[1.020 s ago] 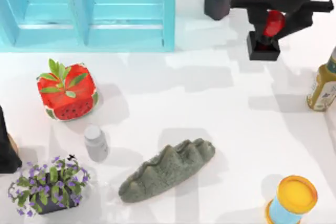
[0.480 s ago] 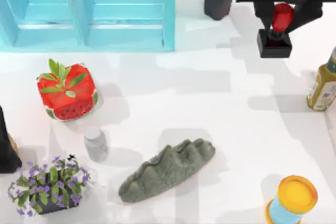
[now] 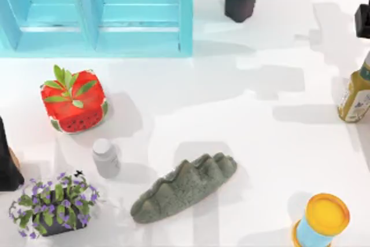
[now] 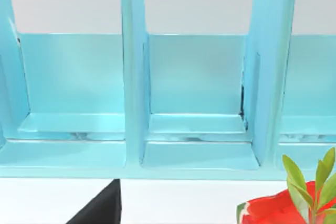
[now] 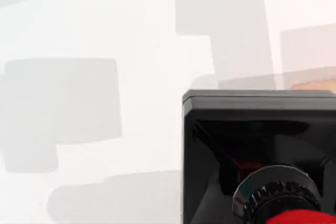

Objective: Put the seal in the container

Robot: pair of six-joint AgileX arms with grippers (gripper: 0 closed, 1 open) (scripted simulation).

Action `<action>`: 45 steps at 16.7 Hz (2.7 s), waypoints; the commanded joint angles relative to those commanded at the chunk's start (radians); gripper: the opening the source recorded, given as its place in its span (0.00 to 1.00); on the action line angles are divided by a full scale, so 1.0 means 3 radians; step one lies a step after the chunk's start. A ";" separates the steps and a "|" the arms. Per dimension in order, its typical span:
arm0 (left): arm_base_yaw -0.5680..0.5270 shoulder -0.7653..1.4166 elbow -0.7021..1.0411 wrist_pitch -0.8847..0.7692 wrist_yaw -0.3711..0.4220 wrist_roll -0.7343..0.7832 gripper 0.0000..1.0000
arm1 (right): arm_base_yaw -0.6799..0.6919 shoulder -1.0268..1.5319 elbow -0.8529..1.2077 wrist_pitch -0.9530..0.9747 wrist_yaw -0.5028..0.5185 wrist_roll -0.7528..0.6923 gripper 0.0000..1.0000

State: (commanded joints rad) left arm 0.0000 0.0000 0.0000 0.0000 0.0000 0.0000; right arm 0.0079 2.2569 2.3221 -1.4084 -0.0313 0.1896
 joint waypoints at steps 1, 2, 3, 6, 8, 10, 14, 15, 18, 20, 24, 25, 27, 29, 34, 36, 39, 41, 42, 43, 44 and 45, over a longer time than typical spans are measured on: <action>0.0000 0.0000 0.0000 0.0000 0.0000 0.0000 1.00 | -0.0203 -0.0147 -0.0204 0.0063 -0.0037 -0.0161 0.00; 0.0000 0.0000 0.0000 0.0000 0.0000 0.0000 1.00 | -0.0405 -0.0305 -0.0434 0.0119 -0.0070 -0.0347 0.00; 0.0000 0.0000 0.0000 0.0000 0.0000 0.0000 1.00 | -0.0601 -0.0468 -0.0679 0.0166 -0.0100 -0.0555 0.00; 0.0000 0.0000 0.0000 0.0000 0.0000 0.0000 1.00 | -0.1115 -0.0977 -0.1426 0.0257 -0.0160 -0.1247 0.00; 0.0000 0.0000 0.0000 0.0000 0.0000 0.0000 1.00 | -0.1373 -0.1293 -0.1867 0.0287 -0.0176 -0.1665 0.00; 0.0000 0.0000 0.0000 0.0000 0.0000 0.0000 1.00 | -0.1547 -0.1557 -0.2191 0.0300 -0.0178 -0.1985 0.00; 0.0000 0.0000 0.0000 0.0000 0.0000 0.0000 1.00 | -0.1674 -0.1767 -0.2421 0.0303 -0.0172 -0.2214 0.00; 0.0000 0.0000 0.0000 0.0000 0.0000 0.0000 1.00 | -0.1674 -0.1767 -0.2421 0.0303 -0.0172 -0.2214 0.00; 0.0000 0.0000 0.0000 0.0000 0.0000 0.0000 1.00 | -0.1659 -0.1751 -0.2423 0.0312 -0.0170 -0.2204 0.00; 0.0000 0.0000 0.0000 0.0000 0.0000 0.0000 1.00 | -0.1653 -0.1742 -0.2548 0.0436 -0.0169 -0.2197 0.00; 0.0000 0.0000 0.0000 0.0000 0.0000 0.0000 1.00 | -0.1635 -0.1710 -0.3010 0.0968 -0.0167 -0.2175 0.00; 0.0000 0.0000 0.0000 0.0000 0.0000 0.0000 1.00 | -0.1632 -0.1699 -0.3104 0.1063 -0.0166 -0.2171 0.00; 0.0000 0.0000 0.0000 0.0000 0.0000 0.0000 1.00 | -0.1628 -0.1692 -0.3187 0.1148 -0.0166 -0.2166 0.00; 0.0000 0.0000 0.0000 0.0000 0.0000 0.0000 1.00 | -0.1628 -0.1692 -0.3187 0.1149 -0.0166 -0.2166 0.00; 0.0000 0.0000 0.0000 0.0000 0.0000 0.0000 1.00 | -0.1628 -0.1692 -0.3187 0.1149 -0.0166 -0.2166 0.30; 0.0000 0.0000 0.0000 0.0000 0.0000 0.0000 1.00 | -0.1628 -0.1692 -0.3187 0.1149 -0.0166 -0.2166 0.45; 0.0000 0.0000 0.0000 0.0000 0.0000 0.0000 1.00 | -0.1628 -0.1692 -0.3187 0.1149 -0.0166 -0.2166 0.68; 0.0000 0.0000 0.0000 0.0000 0.0000 0.0000 1.00 | -0.1628 -0.1692 -0.3187 0.1149 -0.0166 -0.2166 0.83; 0.0000 0.0000 0.0000 0.0000 0.0000 0.0000 1.00 | -0.1628 -0.1692 -0.3187 0.1149 -0.0166 -0.2166 0.90; 0.0000 0.0000 0.0000 0.0000 0.0000 0.0000 1.00 | -0.1628 -0.1692 -0.3187 0.1149 -0.0166 -0.2166 0.98; 0.0000 0.0000 0.0000 0.0000 0.0000 0.0000 1.00 | -0.1628 -0.1692 -0.3187 0.1149 -0.0166 -0.2166 1.00; 0.0000 0.0000 0.0000 0.0000 0.0000 0.0000 1.00 | -0.1628 -0.1692 -0.3187 0.1149 -0.0166 -0.2166 1.00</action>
State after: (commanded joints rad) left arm 0.0000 0.0000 0.0000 0.0000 0.0000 0.0000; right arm -0.4805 1.7494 1.3660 -1.0638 -0.0810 -0.4602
